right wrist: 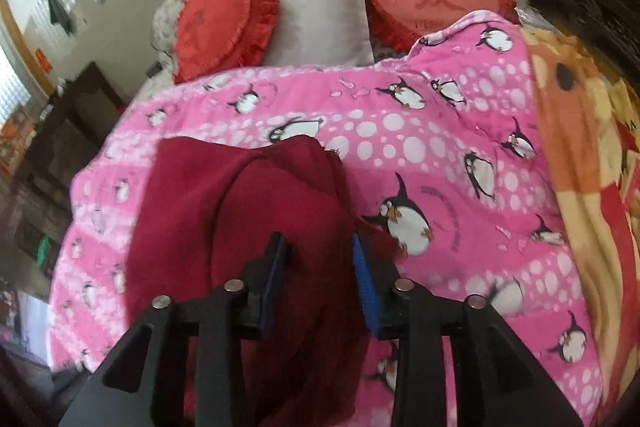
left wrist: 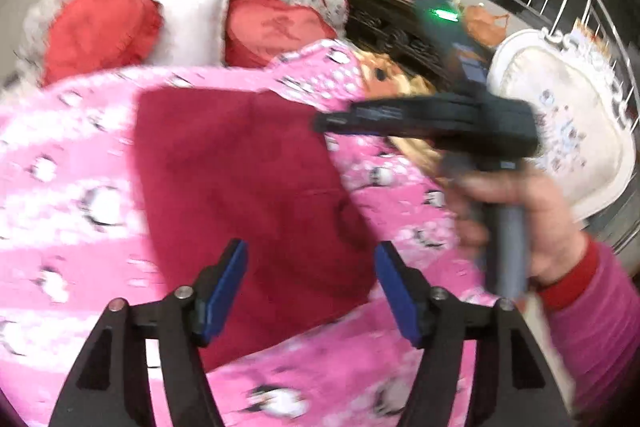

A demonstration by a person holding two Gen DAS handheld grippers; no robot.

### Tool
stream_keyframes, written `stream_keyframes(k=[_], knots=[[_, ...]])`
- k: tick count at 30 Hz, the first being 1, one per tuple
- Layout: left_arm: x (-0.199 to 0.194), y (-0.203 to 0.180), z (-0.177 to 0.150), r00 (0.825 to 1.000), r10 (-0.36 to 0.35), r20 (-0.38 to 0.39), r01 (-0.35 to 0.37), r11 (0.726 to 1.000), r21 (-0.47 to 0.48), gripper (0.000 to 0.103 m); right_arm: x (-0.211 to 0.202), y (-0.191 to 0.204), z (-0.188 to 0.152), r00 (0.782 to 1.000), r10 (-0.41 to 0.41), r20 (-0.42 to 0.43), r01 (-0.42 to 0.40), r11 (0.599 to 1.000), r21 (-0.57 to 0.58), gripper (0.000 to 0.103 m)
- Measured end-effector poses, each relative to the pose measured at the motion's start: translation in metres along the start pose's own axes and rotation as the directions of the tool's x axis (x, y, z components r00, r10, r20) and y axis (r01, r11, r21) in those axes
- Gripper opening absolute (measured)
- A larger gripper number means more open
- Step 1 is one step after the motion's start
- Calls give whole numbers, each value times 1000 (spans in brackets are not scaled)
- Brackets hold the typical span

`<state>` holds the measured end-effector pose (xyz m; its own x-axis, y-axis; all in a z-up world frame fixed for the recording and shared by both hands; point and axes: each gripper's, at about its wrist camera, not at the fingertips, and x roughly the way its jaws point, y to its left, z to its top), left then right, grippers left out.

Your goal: Fold small clothes

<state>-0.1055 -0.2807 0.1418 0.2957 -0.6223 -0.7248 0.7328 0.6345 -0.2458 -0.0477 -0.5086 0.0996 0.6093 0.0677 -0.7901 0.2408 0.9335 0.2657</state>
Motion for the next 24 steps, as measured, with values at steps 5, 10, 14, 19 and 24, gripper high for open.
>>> stream_keyframes(k=[5,10,14,19,24], knots=[[3,31,-16,992,121,-30,-122,992,-36,71,-37,19,-34,996,90,1,-89,994,-66,14],[30,44,-36,986,133,-104,-141,987,-74,71,-36,29,-71,979,196,-50,-198,979,-40,14],[48,40,-48,979,143,-144,-152,987,-58,71,-24,19,-92,995,86,-58,-90,994,-67,0],[33,37,-50,980,159,-122,-167,984,-61,71,-25,3,-107,996,58,-70,-61,997,-43,0],[12,36,-32,983,183,-30,-185,980,-75,71,-50,0,-95,998,60,29,-59,998,-27,12]])
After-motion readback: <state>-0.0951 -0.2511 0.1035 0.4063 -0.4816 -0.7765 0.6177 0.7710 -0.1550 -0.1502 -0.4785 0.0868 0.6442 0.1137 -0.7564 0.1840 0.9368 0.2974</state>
